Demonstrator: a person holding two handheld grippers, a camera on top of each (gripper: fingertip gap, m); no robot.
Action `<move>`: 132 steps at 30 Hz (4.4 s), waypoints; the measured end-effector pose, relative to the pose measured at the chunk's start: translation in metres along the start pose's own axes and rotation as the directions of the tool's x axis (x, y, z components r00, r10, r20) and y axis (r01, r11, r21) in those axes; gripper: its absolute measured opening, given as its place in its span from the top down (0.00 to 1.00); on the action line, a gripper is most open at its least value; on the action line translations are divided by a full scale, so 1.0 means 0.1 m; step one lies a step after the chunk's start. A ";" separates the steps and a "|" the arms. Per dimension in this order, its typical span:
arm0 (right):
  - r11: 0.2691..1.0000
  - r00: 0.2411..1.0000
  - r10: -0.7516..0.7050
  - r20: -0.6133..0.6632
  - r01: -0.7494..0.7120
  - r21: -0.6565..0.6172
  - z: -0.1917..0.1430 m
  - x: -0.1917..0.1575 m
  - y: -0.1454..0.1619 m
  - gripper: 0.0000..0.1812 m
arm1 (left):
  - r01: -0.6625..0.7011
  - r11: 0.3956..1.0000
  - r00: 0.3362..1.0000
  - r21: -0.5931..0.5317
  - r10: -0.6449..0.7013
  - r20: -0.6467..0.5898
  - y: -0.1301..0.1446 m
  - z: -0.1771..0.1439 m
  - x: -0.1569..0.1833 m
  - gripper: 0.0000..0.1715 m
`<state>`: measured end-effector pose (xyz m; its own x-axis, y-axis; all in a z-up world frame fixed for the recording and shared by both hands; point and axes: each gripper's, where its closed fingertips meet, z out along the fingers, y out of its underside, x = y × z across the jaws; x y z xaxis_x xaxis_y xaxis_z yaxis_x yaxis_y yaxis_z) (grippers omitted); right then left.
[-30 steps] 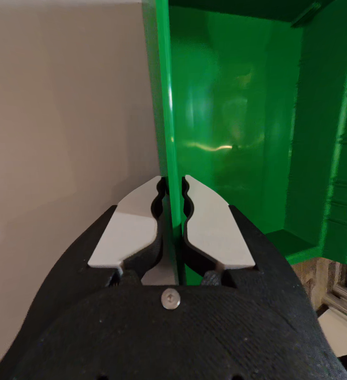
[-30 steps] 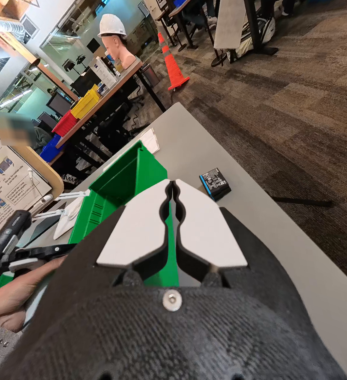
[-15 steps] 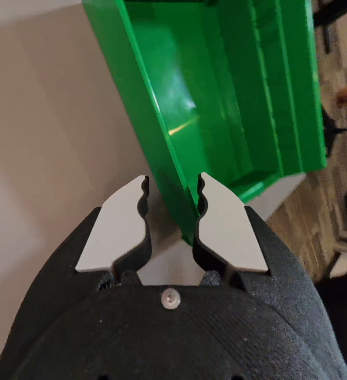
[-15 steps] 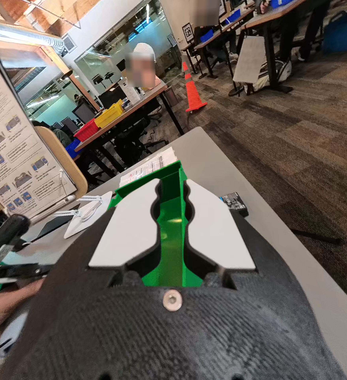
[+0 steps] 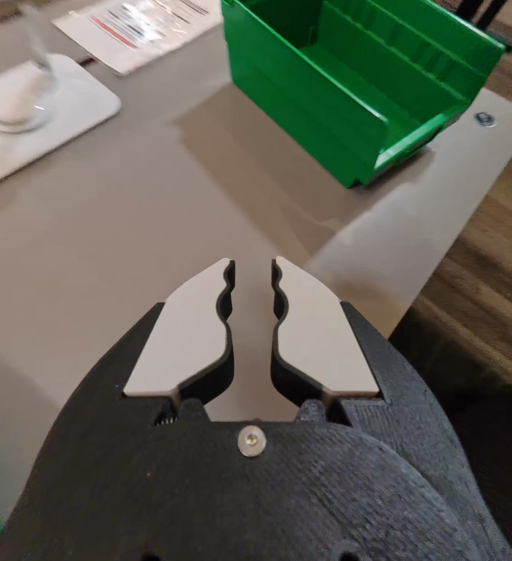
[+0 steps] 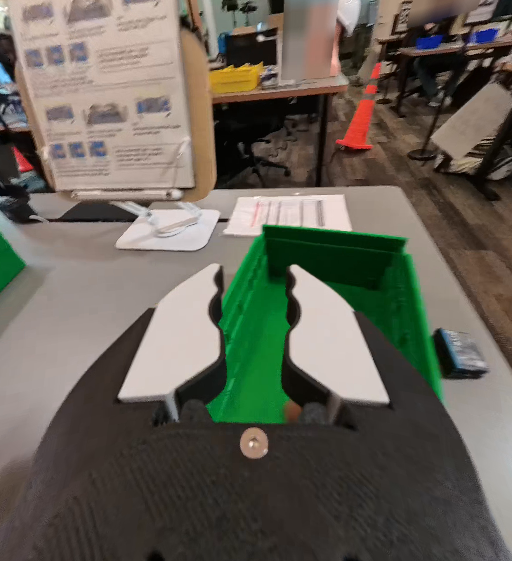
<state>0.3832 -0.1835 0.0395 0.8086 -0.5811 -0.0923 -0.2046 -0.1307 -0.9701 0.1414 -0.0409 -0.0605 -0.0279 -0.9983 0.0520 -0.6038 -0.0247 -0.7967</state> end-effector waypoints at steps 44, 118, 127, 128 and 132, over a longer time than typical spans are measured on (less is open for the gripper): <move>0.959 0.970 -0.178 0.165 0.133 0.251 -0.27 -1.46 0.64 0.83 | 0.090 0.927 0.719 0.365 -0.314 0.620 0.84 -1.20 -1.96 0.72; 0.996 0.857 0.069 0.511 -0.030 -0.084 0.37 -2.16 1.20 0.85 | 0.224 0.932 0.778 0.285 -0.347 0.523 1.39 -1.27 -2.02 0.91; 0.995 0.854 0.071 0.515 -0.027 -0.092 0.37 -2.17 1.22 0.85 | 0.212 0.938 0.788 0.275 -0.330 0.519 1.39 -1.25 -2.00 0.91; 0.995 0.854 0.071 0.516 -0.027 -0.093 0.37 -2.17 1.22 0.85 | 0.210 0.939 0.789 0.274 -0.328 0.520 1.39 -1.25 -2.00 0.91; 0.995 0.852 0.081 0.517 -0.035 -0.098 0.37 -2.18 1.22 0.84 | 0.210 0.938 0.791 0.274 -0.328 0.516 1.38 -1.24 -2.00 0.91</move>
<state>0.2027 -0.0430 -0.0670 0.9577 -0.0906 -0.2731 -0.2858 -0.1880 -0.9397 -0.0357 0.1617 -0.1063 0.5873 -0.8093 -0.0084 -0.3542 -0.2478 -0.9018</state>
